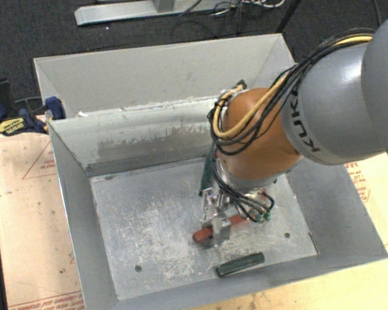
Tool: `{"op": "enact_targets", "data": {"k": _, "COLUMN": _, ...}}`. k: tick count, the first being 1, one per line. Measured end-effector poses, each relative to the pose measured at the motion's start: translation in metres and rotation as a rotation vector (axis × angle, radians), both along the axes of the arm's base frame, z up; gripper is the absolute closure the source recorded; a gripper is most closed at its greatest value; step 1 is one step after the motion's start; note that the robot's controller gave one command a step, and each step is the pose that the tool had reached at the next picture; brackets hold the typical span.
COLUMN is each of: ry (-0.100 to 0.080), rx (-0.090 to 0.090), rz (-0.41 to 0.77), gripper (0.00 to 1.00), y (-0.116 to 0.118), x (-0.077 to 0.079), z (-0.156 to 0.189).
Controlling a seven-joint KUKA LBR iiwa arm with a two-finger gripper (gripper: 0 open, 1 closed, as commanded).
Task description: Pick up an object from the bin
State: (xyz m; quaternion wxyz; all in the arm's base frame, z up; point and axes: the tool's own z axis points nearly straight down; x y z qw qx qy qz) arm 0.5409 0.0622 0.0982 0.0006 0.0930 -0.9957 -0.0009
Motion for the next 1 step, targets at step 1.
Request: {"op": "enact_targets", "data": {"k": 1, "ry": 0.0, "rx": 0.0, "rz": -0.066, "gripper": 1.0, "y": -0.0001, "x": -0.0012, "z": 0.0505}}
